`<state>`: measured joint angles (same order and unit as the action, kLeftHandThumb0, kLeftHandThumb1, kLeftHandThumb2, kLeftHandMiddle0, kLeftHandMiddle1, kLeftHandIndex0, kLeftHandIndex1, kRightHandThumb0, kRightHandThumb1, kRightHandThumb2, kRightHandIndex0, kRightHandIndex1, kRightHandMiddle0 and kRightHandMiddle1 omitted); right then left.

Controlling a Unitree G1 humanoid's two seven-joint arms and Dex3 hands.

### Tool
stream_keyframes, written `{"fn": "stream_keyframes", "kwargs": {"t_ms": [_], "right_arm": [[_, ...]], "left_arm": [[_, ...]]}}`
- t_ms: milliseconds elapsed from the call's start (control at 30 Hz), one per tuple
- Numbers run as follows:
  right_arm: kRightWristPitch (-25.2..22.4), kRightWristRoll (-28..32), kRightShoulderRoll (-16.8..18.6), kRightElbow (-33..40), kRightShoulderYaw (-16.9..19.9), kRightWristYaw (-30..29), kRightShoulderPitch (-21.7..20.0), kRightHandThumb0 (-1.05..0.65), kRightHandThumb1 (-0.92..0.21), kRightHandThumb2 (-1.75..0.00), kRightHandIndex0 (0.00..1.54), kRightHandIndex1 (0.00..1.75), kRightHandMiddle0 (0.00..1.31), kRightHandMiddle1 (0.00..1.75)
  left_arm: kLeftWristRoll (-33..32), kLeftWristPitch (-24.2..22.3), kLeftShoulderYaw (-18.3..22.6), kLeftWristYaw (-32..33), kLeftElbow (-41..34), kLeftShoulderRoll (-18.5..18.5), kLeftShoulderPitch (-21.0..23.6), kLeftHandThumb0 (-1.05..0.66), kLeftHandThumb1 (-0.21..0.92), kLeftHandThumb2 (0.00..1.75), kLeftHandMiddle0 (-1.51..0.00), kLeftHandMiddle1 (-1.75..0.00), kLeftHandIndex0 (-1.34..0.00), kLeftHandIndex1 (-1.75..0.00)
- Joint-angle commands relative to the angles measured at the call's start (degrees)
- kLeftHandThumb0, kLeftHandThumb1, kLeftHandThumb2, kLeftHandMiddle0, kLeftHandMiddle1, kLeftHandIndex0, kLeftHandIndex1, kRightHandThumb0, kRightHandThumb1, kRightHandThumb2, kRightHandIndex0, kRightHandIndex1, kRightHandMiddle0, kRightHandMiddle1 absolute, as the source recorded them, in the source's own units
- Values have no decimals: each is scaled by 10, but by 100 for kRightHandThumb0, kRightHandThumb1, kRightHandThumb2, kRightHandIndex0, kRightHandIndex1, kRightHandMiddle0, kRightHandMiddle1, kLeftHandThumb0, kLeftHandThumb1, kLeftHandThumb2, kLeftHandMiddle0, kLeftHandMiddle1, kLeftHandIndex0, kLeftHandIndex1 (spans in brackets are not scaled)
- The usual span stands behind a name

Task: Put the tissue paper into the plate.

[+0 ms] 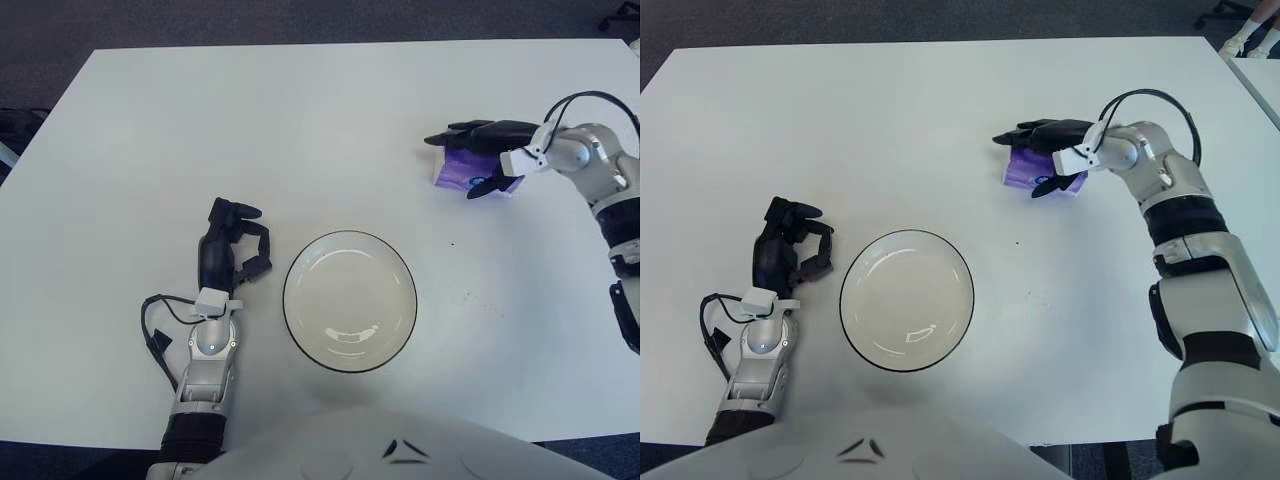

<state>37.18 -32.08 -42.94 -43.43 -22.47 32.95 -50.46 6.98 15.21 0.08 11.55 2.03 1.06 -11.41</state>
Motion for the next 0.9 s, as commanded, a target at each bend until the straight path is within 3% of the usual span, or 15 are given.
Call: {"fn": "stream_keyframes", "kwargs": {"t_ms": [0, 167, 300, 867], "right_arm": [[10, -52, 28, -80, -40, -54, 18, -100, -57, -53, 0, 0, 0, 0], [23, -65, 46, -141, -59, -95, -3, -98, -54, -56, 0, 0, 0, 0], [35, -54, 52, -161, -62, -96, -11, -98, -54, -58, 0, 0, 0, 0], [33, -37, 83, -214, -63, -109, 4, -103, -58, -59, 0, 0, 0, 0]], "left_arm": [[7, -21, -6, 2, 47, -12, -52, -1, 49, 101, -64, -140, -33, -175], [7, -19, -6, 1, 44, -11, -56, -1, 49, 101, -64, -139, -33, -175], [7, -18, -6, -1, 44, -9, -58, -1, 49, 102, -64, -141, -32, -175], [-2, -14, -4, -6, 49, -13, -58, -1, 47, 104, -65, -142, -33, -175]]}}
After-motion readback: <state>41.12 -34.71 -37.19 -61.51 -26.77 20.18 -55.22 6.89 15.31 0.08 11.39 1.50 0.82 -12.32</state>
